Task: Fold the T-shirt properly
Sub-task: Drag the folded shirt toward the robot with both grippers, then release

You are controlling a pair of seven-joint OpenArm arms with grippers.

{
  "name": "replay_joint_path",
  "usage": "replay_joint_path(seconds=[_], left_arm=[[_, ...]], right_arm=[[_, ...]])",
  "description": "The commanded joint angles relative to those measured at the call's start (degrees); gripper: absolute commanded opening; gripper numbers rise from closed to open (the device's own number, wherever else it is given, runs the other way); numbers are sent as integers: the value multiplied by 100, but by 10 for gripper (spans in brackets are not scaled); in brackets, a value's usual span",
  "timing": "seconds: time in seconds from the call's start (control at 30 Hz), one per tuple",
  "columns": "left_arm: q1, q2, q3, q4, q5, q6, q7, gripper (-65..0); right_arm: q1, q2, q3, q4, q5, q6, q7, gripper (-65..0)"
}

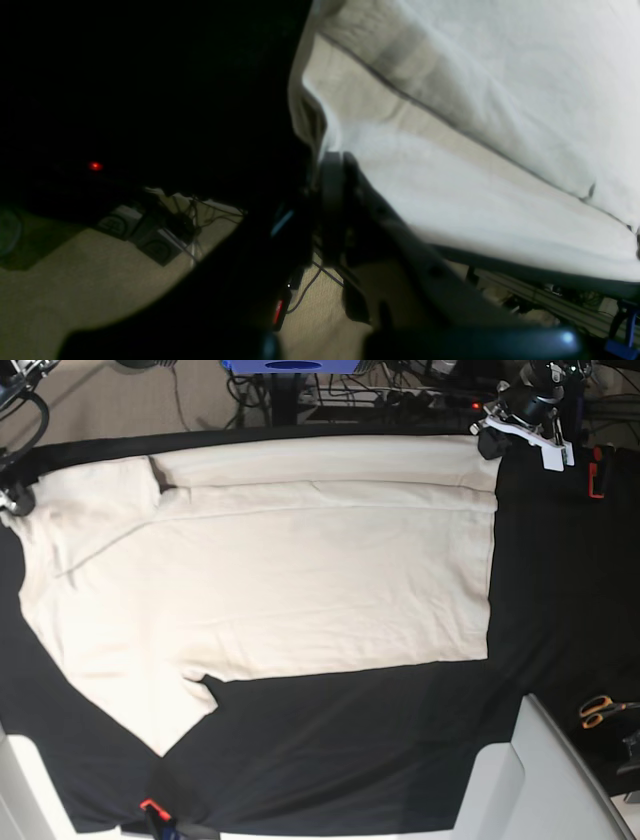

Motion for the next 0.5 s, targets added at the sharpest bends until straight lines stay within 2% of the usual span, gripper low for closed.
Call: replay_joint_path(seconds=[0.0, 0.37, 0.47], left_arm=[[-31, -69, -37, 78, -31, 21, -128, -650], [-67, -122, -28, 96, -22, 21, -128, -650], [-75, -122, -28, 105, 286, 21, -128, -650]], right_arm=[[-44, 157, 49, 118, 96, 25, 84, -648], [-203, 157, 49, 118, 105, 25, 84, -648], [-203, 157, 49, 118, 105, 25, 84, -645]])
